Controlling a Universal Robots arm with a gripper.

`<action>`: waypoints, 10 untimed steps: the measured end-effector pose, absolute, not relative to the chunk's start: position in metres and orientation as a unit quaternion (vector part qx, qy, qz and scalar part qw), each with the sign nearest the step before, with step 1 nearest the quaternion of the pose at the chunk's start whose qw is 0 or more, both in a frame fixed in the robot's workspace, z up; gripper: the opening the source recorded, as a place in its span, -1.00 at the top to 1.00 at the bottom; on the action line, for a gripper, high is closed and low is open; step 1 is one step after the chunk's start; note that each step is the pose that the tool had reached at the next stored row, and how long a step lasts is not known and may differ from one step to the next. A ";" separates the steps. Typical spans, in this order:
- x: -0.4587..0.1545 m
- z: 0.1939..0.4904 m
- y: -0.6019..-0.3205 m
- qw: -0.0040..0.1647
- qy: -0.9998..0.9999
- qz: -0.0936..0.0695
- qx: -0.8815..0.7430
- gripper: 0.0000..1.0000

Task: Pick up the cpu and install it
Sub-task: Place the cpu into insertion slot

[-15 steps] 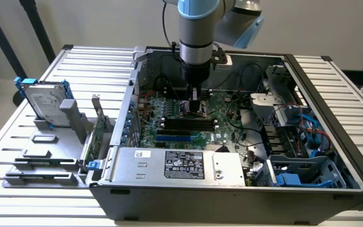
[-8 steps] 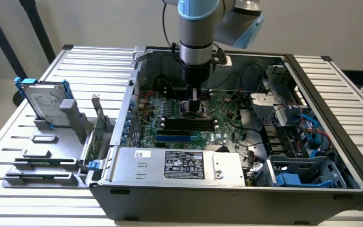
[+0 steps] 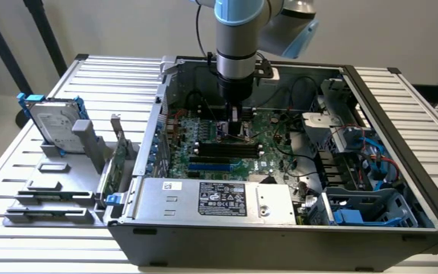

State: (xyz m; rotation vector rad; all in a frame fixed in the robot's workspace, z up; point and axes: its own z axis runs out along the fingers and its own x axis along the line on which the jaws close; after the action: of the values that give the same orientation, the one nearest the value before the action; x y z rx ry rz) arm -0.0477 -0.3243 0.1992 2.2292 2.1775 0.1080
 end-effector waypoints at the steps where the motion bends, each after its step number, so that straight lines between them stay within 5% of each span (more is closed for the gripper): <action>1: -0.048 0.199 -0.324 0.012 0.698 0.035 0.715 -0.09; 10: -0.047 0.198 -0.324 0.012 0.698 0.035 0.715 -0.09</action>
State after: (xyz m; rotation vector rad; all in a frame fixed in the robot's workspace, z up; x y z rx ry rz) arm -0.0472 -0.3241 0.1981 2.2293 2.1774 0.1080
